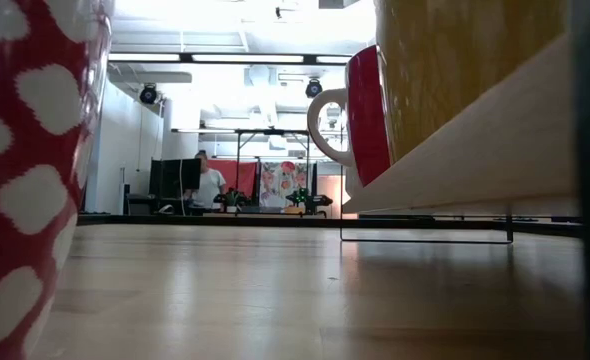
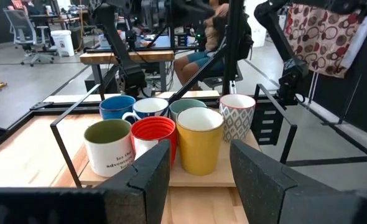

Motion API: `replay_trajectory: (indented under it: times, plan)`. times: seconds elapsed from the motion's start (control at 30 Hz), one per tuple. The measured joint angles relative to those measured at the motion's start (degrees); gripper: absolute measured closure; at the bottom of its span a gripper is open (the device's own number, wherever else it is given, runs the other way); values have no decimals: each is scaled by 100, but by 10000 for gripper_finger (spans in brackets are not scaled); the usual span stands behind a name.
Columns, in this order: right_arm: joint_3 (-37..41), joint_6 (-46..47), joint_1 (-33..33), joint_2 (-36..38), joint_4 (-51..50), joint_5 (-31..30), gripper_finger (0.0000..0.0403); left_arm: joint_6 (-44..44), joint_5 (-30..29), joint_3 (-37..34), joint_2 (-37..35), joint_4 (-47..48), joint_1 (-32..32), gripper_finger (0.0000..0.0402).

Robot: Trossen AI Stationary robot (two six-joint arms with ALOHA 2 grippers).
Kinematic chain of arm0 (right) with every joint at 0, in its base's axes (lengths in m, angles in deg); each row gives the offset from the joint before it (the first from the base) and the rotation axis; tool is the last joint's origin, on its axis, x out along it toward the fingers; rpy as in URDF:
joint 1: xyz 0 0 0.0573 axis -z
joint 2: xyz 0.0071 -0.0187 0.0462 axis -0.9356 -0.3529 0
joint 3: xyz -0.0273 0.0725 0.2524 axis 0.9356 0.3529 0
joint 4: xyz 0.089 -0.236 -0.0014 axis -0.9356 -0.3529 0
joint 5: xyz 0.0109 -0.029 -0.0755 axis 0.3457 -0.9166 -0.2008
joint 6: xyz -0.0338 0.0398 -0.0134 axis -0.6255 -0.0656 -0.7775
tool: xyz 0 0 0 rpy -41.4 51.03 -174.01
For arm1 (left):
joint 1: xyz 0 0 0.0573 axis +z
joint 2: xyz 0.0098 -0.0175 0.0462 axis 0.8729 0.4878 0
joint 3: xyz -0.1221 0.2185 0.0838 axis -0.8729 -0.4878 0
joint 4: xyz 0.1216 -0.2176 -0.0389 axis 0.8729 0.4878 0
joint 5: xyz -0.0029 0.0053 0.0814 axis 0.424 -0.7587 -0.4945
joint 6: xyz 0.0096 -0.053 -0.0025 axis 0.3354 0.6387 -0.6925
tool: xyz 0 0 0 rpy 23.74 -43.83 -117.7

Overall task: Place coffee mugs
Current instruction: Put the red and white mug on the shelf

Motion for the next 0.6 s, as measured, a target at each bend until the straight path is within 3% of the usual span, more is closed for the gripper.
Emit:
replay_trajectory:
  times: [0.4,0.6]
  plan:
    - [2149,-13,-4,492,2462,437,295,-4,-2,0,0,37,-2,248]
    - [2382,-27,-1,473,2667,523,295,9,-2,0,0,44,-1,248]
